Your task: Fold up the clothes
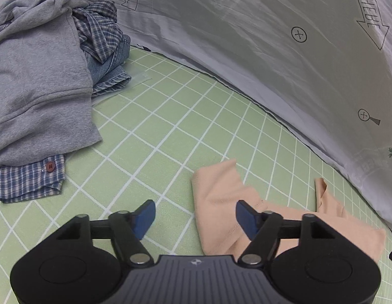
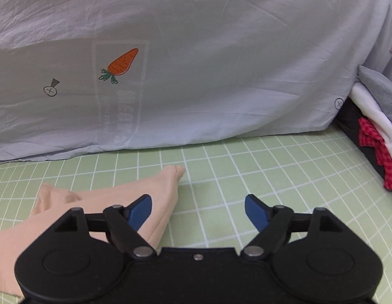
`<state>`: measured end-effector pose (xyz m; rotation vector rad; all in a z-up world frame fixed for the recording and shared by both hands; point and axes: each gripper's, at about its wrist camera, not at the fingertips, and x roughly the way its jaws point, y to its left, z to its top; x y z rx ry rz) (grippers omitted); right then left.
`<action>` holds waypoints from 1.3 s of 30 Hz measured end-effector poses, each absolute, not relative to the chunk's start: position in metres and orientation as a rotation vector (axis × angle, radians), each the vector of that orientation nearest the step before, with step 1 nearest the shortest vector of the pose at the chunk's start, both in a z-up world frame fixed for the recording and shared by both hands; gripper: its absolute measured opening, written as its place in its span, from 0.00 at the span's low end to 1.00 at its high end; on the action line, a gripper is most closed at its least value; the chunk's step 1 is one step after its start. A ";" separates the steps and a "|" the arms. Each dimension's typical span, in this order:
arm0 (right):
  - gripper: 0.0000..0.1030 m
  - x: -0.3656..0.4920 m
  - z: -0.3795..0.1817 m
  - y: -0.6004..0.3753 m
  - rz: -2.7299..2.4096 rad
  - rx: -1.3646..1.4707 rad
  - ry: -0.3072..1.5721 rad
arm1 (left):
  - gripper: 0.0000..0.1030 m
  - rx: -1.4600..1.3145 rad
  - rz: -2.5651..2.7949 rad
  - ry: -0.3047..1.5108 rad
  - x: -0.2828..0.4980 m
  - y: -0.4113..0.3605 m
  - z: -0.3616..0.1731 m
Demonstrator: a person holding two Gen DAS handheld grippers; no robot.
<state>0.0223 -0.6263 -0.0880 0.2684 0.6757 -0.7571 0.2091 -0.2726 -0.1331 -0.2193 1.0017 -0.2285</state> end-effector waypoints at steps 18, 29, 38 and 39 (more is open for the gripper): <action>0.26 -0.064 -0.108 -0.467 -0.652 0.189 0.740 | 0.85 -0.061 -0.359 1.069 0.090 -0.223 -0.108; 0.01 -0.078 -0.120 -0.455 -0.706 0.219 0.772 | 0.85 0.011 -0.473 1.070 0.082 -0.218 -0.103; 0.01 -0.081 -0.101 -0.438 -0.619 0.242 0.738 | 0.85 -0.003 -0.481 1.070 0.092 -0.222 -0.103; 0.01 -0.079 -0.106 -0.439 -0.614 0.252 0.760 | 0.85 -0.005 -0.477 1.079 0.093 -0.222 -0.105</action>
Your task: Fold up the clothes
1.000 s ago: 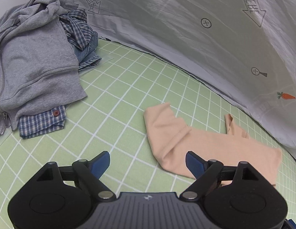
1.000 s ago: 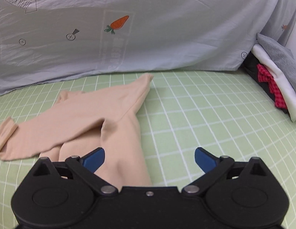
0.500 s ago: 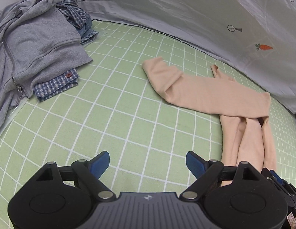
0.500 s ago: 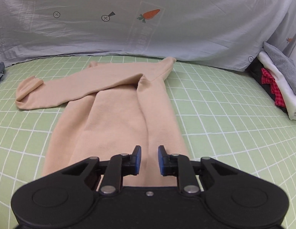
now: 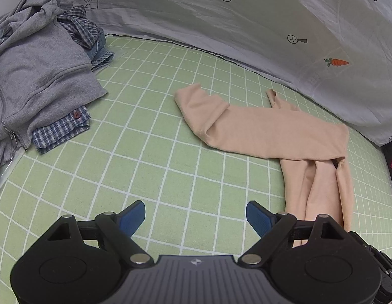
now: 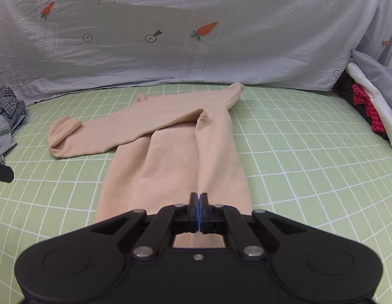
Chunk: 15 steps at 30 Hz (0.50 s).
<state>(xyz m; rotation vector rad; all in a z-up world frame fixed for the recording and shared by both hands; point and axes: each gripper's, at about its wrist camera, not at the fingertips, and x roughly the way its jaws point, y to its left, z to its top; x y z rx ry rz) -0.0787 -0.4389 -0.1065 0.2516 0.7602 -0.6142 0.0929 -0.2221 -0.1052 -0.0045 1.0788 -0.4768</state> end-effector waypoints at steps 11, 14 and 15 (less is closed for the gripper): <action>1.00 -0.066 -0.099 -0.491 -0.682 0.327 0.766 | 0.85 -0.034 -0.410 1.099 0.121 -0.241 -0.111; 1.00 -0.063 -0.092 -0.505 -0.704 0.328 0.741 | 0.85 -0.035 -0.386 1.090 0.137 -0.254 -0.110; 1.00 -0.062 -0.089 -0.510 -0.712 0.329 0.732 | 0.85 -0.037 -0.379 1.090 0.143 -0.259 -0.110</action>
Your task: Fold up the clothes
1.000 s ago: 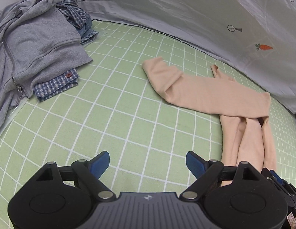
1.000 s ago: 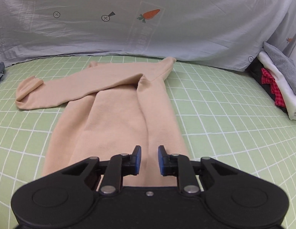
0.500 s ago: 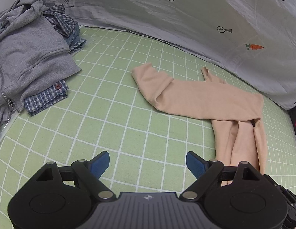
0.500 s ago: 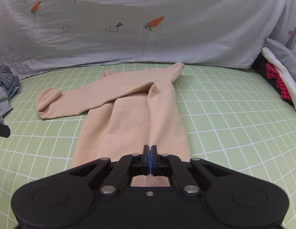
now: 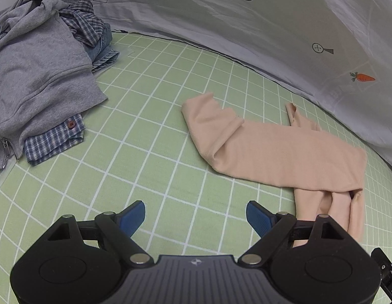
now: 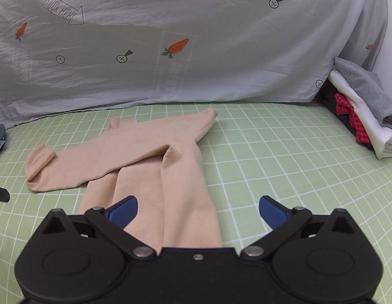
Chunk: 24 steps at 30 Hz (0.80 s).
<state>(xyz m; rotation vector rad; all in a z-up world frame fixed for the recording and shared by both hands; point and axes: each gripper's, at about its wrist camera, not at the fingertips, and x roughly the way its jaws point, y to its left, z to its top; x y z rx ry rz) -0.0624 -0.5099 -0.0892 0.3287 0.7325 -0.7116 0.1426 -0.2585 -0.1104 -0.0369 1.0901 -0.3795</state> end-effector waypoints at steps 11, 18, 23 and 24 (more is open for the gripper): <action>1.00 -0.025 -0.110 -0.575 -0.814 0.386 0.749 | 0.75 0.019 -0.340 1.045 0.205 -0.301 -0.134; 1.00 -0.020 -0.117 -0.589 -0.878 0.404 0.748 | 0.42 0.080 -0.379 1.024 0.211 -0.313 -0.143; 1.00 -0.024 -0.118 -0.588 -0.907 0.429 0.749 | 0.13 0.124 -0.407 1.009 0.216 -0.322 -0.150; 1.00 -0.026 -0.117 -0.587 -0.911 0.429 0.745 | 0.04 0.121 -0.429 0.997 0.209 -0.323 -0.144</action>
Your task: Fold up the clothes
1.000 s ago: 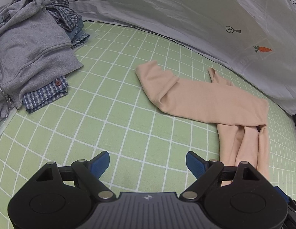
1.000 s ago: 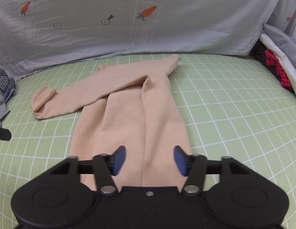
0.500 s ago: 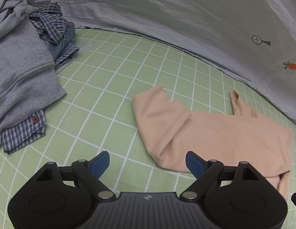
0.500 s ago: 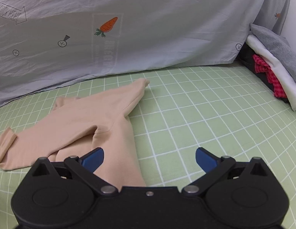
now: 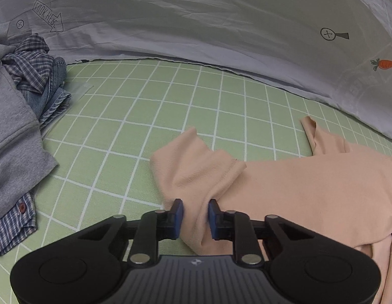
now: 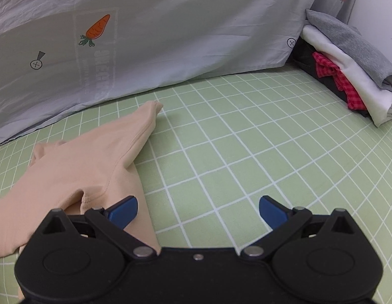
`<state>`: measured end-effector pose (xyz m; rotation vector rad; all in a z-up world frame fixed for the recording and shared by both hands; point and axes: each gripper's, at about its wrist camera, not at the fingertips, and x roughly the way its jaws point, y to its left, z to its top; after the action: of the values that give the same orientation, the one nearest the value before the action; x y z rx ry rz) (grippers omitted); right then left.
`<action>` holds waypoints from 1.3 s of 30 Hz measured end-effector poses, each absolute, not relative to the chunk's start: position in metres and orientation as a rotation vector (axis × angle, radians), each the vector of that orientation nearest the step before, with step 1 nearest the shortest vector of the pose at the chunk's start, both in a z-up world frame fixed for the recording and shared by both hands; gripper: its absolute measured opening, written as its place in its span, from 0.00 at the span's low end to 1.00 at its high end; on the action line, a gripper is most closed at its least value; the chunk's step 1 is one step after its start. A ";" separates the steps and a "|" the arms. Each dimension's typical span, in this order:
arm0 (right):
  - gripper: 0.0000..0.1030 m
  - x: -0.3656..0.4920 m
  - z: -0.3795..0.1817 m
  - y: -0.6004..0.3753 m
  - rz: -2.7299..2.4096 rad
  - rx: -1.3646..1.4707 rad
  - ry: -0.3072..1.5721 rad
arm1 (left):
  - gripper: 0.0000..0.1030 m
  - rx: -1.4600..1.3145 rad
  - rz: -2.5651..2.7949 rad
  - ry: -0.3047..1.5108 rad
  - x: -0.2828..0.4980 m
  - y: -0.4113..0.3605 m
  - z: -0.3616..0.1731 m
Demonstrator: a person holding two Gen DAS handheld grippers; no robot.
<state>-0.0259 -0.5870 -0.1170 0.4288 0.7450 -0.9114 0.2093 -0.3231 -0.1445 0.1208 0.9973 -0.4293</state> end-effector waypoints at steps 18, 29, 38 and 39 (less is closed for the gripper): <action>1.00 -0.123 -0.052 -0.548 -0.912 0.483 0.557 | 0.03 0.120 -0.885 0.786 0.062 -0.353 -0.043; 1.00 -0.150 -0.058 -0.545 -0.952 0.575 0.522 | 0.61 0.231 -0.909 0.805 0.039 -0.352 -0.048; 1.00 -0.073 -0.072 -0.521 -0.661 0.441 0.662 | 0.68 0.169 -0.753 0.882 0.077 -0.329 -0.065; 0.99 -0.067 -0.074 -0.517 -0.630 0.431 0.672 | 0.68 0.165 -0.738 0.896 0.081 -0.326 -0.069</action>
<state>-0.0670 -0.5169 -0.0738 0.4310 0.6723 -0.6301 0.0806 -0.3265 -0.0695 0.1653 0.8965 -0.7382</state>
